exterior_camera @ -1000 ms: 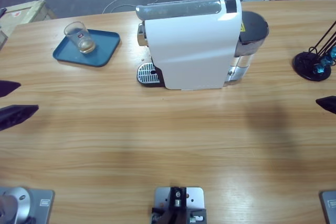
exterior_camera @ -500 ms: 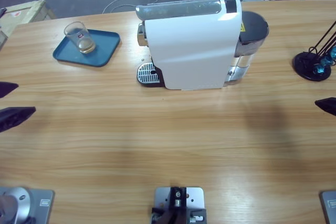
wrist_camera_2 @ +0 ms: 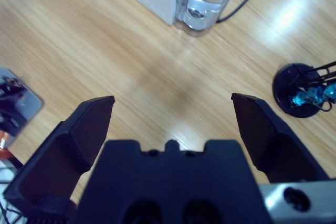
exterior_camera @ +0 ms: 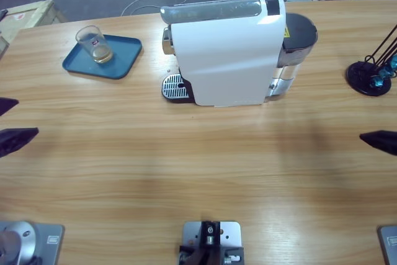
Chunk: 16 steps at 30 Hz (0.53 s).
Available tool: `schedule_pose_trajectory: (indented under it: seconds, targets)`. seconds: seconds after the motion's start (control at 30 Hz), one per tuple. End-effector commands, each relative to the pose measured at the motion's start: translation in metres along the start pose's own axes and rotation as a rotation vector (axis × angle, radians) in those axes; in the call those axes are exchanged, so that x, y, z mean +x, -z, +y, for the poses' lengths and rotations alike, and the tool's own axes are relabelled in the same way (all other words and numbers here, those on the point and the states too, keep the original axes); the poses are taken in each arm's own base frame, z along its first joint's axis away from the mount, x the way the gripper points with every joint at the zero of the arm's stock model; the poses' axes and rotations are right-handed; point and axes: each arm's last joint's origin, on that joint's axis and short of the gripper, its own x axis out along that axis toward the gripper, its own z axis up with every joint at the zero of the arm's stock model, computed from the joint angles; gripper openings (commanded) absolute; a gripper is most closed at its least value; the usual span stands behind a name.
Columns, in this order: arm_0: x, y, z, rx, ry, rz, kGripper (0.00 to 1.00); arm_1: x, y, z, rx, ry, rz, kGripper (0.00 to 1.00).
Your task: Pour coffee
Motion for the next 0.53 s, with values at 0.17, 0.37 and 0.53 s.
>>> schedule_pose_trajectory:
  seconds: [0.17,0.37,0.53]
  targets:
    - [-0.0028,0.0157,-0.0018,0.015,0.012,0.007,1.000,-0.0004,0.0186,-0.0001,0.041,-0.030,-0.056,1.000]
    - [-0.0014,0.0148,-0.0017,0.013,0.017,0.013,1.000,-0.0006,0.0194,0.0011,0.035,-0.056,-0.053,1.000]
    - [-0.0015,0.0149,-0.0018,0.013,0.018,0.013,1.000,-0.0028,0.0211,-0.0003,0.043,-0.041,-0.065,1.000]
